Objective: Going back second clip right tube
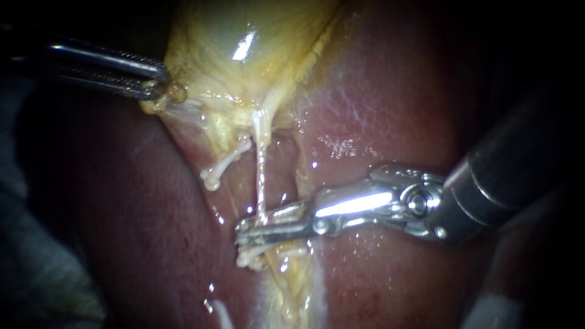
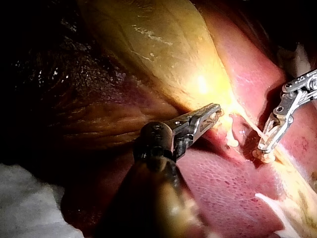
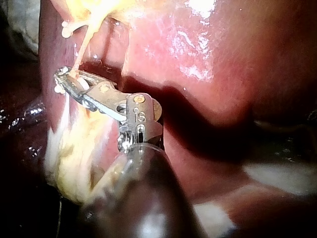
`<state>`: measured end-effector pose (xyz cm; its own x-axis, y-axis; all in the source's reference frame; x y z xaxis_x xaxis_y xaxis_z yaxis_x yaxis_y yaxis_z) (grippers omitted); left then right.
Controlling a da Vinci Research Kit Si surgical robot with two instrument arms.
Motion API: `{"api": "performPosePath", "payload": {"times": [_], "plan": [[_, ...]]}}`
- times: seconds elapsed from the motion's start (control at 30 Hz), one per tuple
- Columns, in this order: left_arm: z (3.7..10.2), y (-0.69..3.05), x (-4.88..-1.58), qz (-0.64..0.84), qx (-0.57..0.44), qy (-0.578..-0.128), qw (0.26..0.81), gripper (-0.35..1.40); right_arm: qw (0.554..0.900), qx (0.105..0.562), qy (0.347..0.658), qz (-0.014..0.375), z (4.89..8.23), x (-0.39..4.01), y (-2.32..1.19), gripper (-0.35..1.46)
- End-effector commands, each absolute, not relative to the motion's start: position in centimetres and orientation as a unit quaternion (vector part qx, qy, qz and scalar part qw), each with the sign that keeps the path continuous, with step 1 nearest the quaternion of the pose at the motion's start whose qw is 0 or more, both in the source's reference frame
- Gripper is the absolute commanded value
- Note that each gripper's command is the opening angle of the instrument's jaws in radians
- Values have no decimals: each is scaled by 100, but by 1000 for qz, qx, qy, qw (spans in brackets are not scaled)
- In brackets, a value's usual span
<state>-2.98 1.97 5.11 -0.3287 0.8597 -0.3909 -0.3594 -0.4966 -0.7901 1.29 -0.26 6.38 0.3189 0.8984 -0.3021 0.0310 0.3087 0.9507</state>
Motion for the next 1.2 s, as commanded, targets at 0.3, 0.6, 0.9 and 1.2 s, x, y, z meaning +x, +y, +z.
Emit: {"api": "performPosePath", "payload": {"times": [0.3, 0.6, 0.9, 1.2], "plan": [[512, 197, -298, 758, -417, -300, 402, -35, 674, 448, 509, 293, 657, 148, -28, 43], [513, 197, -298, 758, -417, -300, 402, -35, 700, 412, 510, 283, 675, 132, -17, 45], [513, 197, -297, 758, -417, -300, 402, -35, 723, 382, 520, 248, 669, 119, -16, 45], [513, 197, -297, 758, -417, -300, 401, -35, 781, 287, 530, 163, 622, 71, -9, 45]]}}
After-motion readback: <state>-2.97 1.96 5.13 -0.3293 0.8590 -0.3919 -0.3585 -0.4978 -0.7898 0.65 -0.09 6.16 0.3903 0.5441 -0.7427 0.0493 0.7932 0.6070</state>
